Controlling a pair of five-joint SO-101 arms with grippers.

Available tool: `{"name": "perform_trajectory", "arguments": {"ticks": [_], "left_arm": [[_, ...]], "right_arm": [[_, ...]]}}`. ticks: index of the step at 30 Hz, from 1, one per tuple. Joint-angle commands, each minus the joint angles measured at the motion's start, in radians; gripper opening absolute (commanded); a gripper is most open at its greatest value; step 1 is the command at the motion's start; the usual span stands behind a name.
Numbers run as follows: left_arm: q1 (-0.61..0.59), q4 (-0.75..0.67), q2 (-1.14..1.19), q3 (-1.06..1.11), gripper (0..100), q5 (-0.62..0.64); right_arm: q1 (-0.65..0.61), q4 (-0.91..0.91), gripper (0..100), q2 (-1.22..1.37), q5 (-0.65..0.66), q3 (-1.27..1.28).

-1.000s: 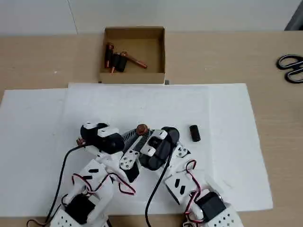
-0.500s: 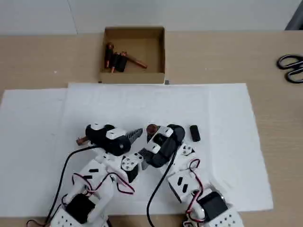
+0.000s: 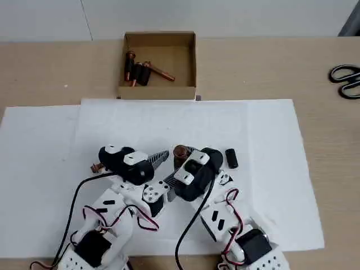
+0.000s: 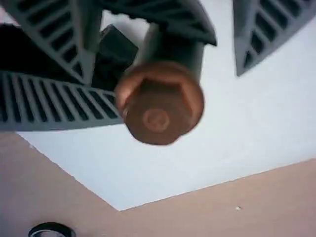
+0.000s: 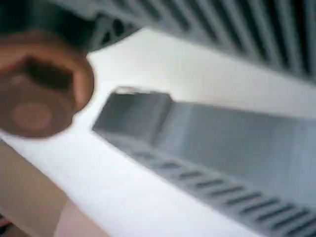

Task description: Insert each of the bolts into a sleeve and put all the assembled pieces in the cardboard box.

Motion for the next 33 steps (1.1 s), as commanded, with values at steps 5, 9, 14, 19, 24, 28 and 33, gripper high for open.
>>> {"name": "perform_trajectory", "arguments": {"ticks": [5, 9, 14, 19, 24, 28, 33], "left_arm": [[0.003, -0.002, -0.008, -0.088, 19, -0.003], [0.003, -0.002, -0.008, -0.111, 19, -0.003], [-0.014, -0.003, -0.008, -0.133, 19, -0.008], [-0.138, -0.087, -0.005, -0.136, 4, -0.092], [-0.207, -0.097, -0.005, -0.081, 1, -0.176], [-0.305, -0.08, -0.006, -0.036, 1, -0.186], [-0.387, 0.02, -0.008, 0.042, 1, -0.187]], "right_arm": [[0.01, -0.038, 0.2, -0.008, 0.003, 0.02], [0.01, -0.041, 0.2, -0.01, 0.003, 0.046], [0.01, -0.041, 0.2, -0.01, 0.003, 0.052], [0.01, -0.039, 0.2, -0.01, 0.003, 0.063], [0.012, -0.047, 0.2, -0.01, 0.002, 0.078], [0.067, -0.041, 0.2, -0.01, -0.006, 0.078], [0.225, -0.039, 0.2, -0.007, -0.11, 0.064]]}}
